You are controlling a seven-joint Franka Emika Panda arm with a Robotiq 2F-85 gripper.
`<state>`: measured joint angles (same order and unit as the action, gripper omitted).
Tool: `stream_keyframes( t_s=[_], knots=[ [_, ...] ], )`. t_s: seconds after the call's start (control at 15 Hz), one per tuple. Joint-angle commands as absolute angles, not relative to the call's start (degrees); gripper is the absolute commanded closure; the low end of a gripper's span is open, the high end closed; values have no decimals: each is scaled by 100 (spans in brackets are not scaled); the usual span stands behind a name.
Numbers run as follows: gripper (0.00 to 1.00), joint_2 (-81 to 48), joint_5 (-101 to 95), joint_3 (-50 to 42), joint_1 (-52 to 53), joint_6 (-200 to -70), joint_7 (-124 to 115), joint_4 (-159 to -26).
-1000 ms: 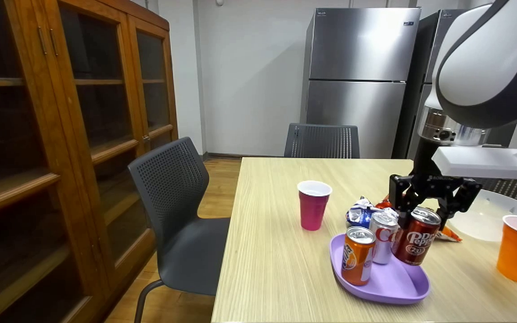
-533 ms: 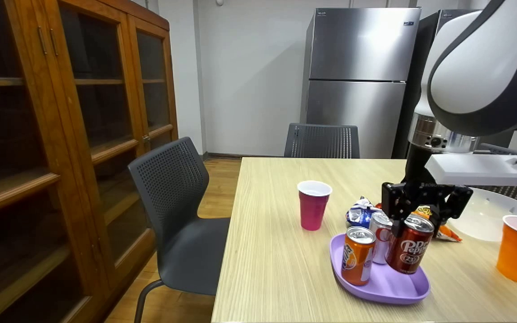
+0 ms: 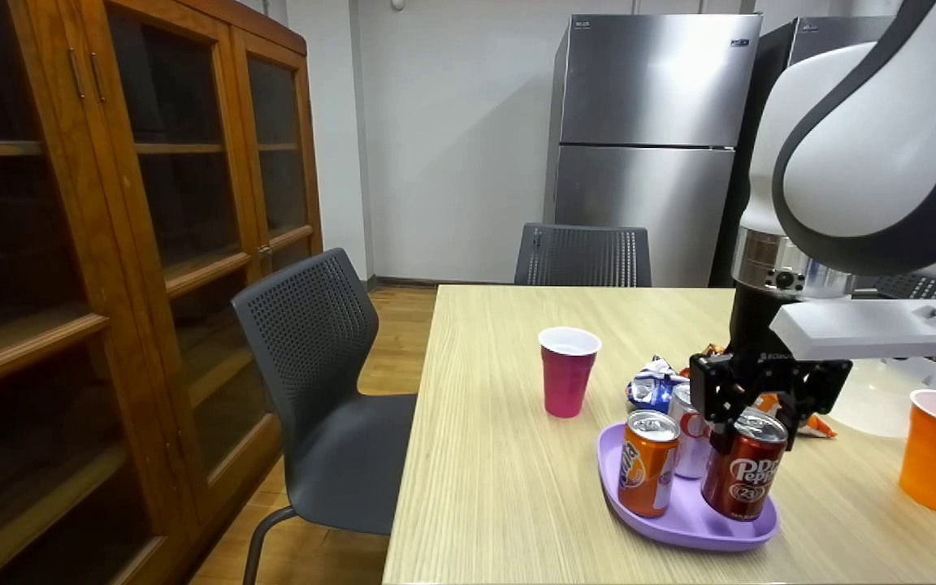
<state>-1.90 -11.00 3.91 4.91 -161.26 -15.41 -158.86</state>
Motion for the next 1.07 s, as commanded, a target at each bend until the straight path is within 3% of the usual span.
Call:
stream_keyframes(
  t_s=[0.0,1.0],
  knots=[
    [61,-225,-1474,351,545,-16147,-1873,-15846],
    [61,-888,-1828,-3,821,-16138,-2205,-15294]
  ],
)
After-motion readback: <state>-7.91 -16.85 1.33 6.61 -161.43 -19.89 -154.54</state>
